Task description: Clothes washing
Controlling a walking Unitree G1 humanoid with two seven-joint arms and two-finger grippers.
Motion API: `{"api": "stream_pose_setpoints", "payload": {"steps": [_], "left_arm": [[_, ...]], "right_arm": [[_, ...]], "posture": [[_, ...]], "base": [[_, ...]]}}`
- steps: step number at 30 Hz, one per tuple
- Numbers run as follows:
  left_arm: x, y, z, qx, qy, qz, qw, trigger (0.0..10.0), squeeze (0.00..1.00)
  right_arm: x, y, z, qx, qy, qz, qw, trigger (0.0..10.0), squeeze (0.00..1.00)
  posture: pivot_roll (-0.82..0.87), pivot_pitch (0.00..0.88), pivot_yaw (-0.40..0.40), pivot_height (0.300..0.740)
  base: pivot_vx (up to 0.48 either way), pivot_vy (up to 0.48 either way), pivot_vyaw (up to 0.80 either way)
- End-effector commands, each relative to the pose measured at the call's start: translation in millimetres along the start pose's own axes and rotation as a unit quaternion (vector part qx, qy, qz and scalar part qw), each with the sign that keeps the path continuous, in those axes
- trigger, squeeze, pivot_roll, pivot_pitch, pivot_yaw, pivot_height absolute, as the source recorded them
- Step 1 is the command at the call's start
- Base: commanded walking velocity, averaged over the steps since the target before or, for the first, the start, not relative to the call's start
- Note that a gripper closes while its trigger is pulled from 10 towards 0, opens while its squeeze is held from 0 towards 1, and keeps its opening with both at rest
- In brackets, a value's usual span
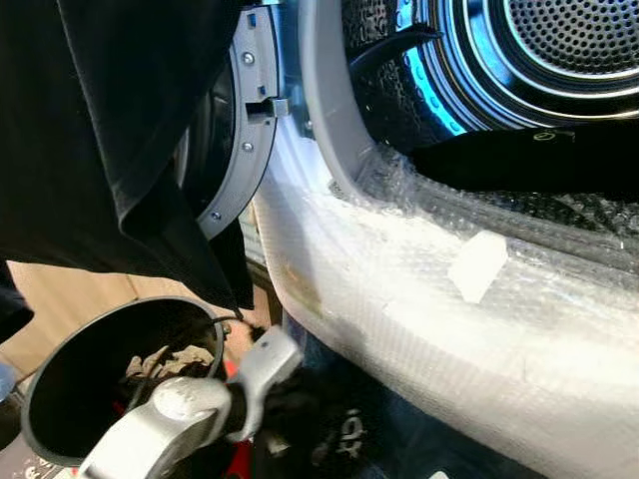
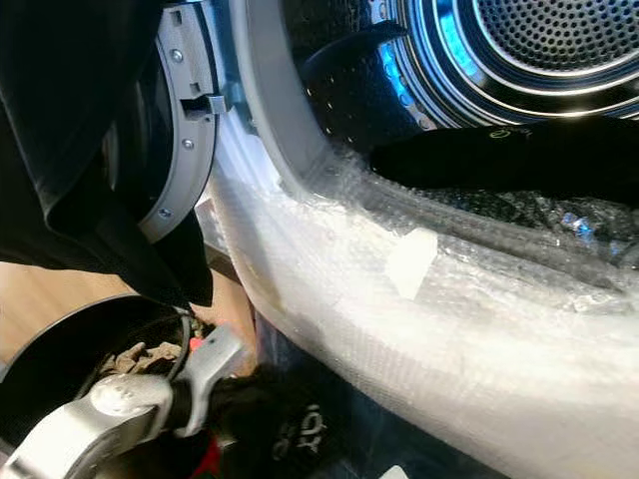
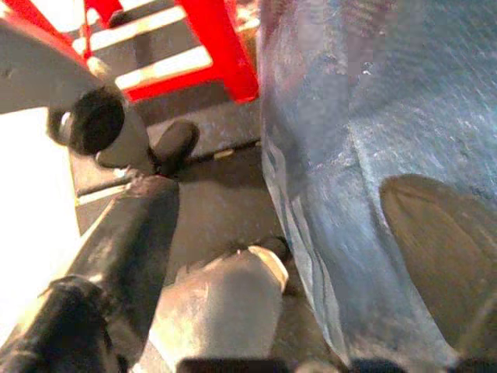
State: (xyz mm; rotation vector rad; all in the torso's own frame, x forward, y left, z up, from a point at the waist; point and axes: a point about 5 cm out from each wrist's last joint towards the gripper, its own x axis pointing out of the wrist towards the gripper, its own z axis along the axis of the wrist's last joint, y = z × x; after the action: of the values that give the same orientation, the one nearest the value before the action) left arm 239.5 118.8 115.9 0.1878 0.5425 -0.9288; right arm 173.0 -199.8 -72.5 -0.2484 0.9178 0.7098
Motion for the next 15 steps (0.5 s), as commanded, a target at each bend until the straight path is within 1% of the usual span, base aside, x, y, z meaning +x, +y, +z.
{"api": "stream_pose_setpoints", "payload": {"steps": [1,2,3,5,6,8,11,12,14,15], "left_arm": [[-3.6,-1.1,-1,0.011,-0.002,-0.005,1.000,0.0,0.00],[-4.0,-2.2,-2,0.012,0.001,-0.009,1.000,0.0,0.00],[-3.7,-6.8,-6,0.010,0.006,-0.027,1.000,0.0,0.00],[-3.4,-9.5,-8,0.008,0.007,-0.037,0.999,0.0,0.00],[-1.1,-12.4,-12,0.008,0.009,-0.047,0.999,0.0,0.00],[3.9,-14.4,-15,0.005,0.013,-0.050,0.999,0.0,0.00],[9.0,-17.1,-15,0.006,0.005,-0.059,0.998,0.0,0.00],[13.4,-17.9,-15,-0.002,-0.002,-0.059,0.998,0.0,0.00],[17.2,-19.4,-17,-0.003,0.000,-0.061,0.998,0.0,0.00],[19.0,-20.8,-17,-0.002,-0.001,-0.065,0.998,0.0,0.00]], "right_arm": [[-1.8,-0.9,8,-0.009,-0.023,0.036,0.999,10.0,0.10],[-3.0,-1.5,9,-0.006,-0.027,0.047,0.999,10.0,1.00],[-6.1,-2.2,12,-0.012,-0.043,0.066,0.997,10.0,1.00],[-8.0,-3.0,13,-0.015,-0.052,0.074,0.996,10.0,1.00],[-13.3,-4.5,16,-0.016,-0.071,0.101,0.992,10.0,1.00],[-21.5,-7.1,19,-0.023,-0.092,0.133,0.987,10.0,1.00],[-28.8,-6.1,18,-0.035,-0.092,0.169,0.981,10.0,1.00],[-32.9,-4.2,17,-0.040,-0.093,0.189,0.977,10.0,1.00],[-36.5,-4.2,15,-0.045,-0.090,0.199,0.975,10.0,1.00],[-37.6,-5.8,16,-0.046,-0.094,0.196,0.975,10.0,1.00]], "posture": [[0.05,0.022,-0.007,0.740],[0.05,0.022,-0.008,0.740],[0.04,0.017,-0.013,0.740],[0.04,0.017,-0.013,0.740],[0.03,0.016,-0.015,0.740],[0.02,0.017,-0.020,0.740],[0.00,0.015,-0.022,0.740],[0.00,0.010,-0.023,0.740],[0.00,0.006,-0.028,0.740],[0.00,0.006,-0.028,0.740]], "base": [[0.000,0.000,0.00],[0.000,0.000,0.00],[0.000,0.000,0.00],[0.000,0.000,0.00],[0.000,0.000,0.00],[0.000,0.000,0.00],[0.000,0.000,0.00],[0.000,0.000,0.00],[0.000,0.000,0.00],[0.000,0.000,0.00]]}}
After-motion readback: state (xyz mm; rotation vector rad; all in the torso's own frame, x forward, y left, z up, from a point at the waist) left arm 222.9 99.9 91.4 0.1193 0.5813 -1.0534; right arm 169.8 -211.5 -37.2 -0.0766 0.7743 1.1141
